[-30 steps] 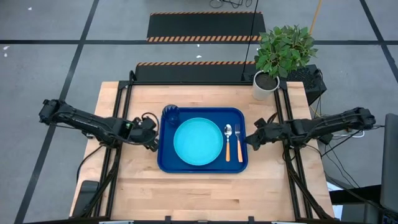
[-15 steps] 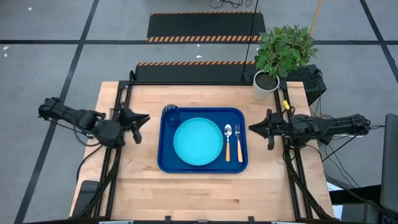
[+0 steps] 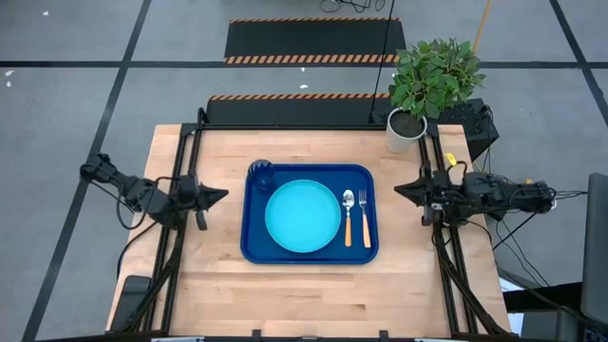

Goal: Pick and place plate/cup/fork/spoon on tray
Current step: Return to Home Position

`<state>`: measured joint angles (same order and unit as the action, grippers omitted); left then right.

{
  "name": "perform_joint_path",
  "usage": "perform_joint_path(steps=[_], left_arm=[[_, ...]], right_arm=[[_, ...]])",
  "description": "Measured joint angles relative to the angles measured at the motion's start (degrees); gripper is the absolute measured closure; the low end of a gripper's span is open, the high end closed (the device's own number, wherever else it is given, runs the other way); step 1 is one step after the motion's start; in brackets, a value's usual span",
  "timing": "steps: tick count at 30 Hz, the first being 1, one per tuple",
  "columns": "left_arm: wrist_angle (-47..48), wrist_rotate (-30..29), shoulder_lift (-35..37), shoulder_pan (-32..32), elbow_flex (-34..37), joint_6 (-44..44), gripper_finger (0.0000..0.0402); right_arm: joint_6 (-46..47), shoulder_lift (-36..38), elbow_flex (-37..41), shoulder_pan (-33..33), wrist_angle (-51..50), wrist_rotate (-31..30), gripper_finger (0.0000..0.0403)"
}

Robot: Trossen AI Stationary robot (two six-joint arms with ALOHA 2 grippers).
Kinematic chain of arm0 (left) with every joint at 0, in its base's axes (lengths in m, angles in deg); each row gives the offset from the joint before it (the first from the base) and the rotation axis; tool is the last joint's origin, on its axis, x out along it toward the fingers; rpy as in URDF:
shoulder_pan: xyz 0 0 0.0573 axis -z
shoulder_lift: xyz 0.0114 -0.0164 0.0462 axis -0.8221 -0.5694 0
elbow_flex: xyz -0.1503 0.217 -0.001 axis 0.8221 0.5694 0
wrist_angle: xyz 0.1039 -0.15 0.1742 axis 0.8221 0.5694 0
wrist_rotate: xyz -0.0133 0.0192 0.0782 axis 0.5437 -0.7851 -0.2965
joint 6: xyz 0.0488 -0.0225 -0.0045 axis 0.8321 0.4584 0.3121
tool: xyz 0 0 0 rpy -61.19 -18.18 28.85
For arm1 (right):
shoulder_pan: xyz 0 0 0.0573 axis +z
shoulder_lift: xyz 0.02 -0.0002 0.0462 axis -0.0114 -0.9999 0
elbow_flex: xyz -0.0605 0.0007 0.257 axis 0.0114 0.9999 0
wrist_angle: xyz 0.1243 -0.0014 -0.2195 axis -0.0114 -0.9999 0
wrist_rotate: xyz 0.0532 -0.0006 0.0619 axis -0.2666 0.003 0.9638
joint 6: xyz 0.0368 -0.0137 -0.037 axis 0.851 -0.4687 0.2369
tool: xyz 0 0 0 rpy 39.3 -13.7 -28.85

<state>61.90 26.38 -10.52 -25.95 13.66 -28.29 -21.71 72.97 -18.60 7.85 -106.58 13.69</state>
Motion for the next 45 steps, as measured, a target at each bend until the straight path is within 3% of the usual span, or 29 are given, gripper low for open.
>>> perform_joint_path(steps=[8,19,30,34,39,43,45], left_arm=[[0.3,-1.0,10.2,1.4,5.3,2.4,0.0399],[-2.2,-1.5,10.2,4.4,6.9,0.6,0.0400],[-4.0,-1.9,10.2,6.8,8.7,3.5,0.0398],[-6.3,4.1,10.2,6.8,8.7,9.0,0.0400],[-10.1,6.8,10.2,6.7,8.7,17.4,0.0398],[-14.3,15.1,10.2,6.7,8.7,27.0,0.0398],[-14.2,16.4,10.2,6.7,8.7,28.6,0.0397]], right_arm=[[-2.3,3.6,5.8,0.0,5.2,0.2,0.0403],[0.3,3.7,19.9,0.0,30.7,3.4,0.0403],[1.0,3.4,20.1,0.0,28.2,7.8,0.0403],[0.5,3.4,20.1,0.0,27.2,7.9,0.0403],[0.7,3.4,20.2,0.0,27.3,7.9,0.0403],[1.2,3.4,20.2,0.0,27.4,7.9,0.0403],[2.2,3.4,20.2,0.0,27.3,7.9,0.0403]])
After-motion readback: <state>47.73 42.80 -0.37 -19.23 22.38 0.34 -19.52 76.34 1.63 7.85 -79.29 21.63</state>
